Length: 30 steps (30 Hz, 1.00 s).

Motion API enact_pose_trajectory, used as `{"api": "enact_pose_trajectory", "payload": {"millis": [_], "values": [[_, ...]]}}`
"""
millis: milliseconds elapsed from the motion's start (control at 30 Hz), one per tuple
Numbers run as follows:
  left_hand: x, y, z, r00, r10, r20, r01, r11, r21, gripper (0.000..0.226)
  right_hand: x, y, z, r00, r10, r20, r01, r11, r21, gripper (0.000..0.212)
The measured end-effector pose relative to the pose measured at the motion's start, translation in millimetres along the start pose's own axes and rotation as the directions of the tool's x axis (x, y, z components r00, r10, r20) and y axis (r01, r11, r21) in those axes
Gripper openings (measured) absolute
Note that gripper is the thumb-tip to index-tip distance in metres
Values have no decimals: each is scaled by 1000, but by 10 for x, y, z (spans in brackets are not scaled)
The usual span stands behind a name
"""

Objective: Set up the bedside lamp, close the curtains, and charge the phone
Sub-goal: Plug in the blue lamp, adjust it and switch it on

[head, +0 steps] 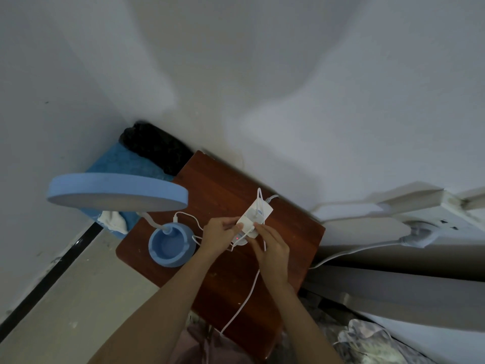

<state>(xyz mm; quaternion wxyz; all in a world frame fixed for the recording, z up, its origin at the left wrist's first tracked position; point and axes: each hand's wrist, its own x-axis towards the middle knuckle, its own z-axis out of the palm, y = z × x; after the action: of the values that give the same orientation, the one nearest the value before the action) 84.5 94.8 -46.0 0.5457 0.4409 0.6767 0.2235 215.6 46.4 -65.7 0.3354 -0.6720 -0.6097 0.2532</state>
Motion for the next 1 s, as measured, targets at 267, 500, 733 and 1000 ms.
{"api": "enact_pose_trajectory", "payload": {"millis": [267, 500, 733, 1000], "values": [[-358, 100, -167, 998, 39, -54, -42, 997, -58, 33, 66, -129, -379, 986, -30, 166, 46, 994, -95, 43], [-1065, -233, -719, 897, 81, -435, -80, 997, 21, 20, 205, -825, -244, 957, -138, 254, 105, 985, 136, 42], [-1033, 37, -1156, 761, 225, -609, -227, 971, 75, 21, 293, -1383, 398, 773, -220, 595, 122, 972, 201, 35], [-949, 245, -1206, 727, 256, -637, -269, 960, 79, 12, 302, -1605, 450, 798, -166, 580, 97, 984, 148, 15]]}}
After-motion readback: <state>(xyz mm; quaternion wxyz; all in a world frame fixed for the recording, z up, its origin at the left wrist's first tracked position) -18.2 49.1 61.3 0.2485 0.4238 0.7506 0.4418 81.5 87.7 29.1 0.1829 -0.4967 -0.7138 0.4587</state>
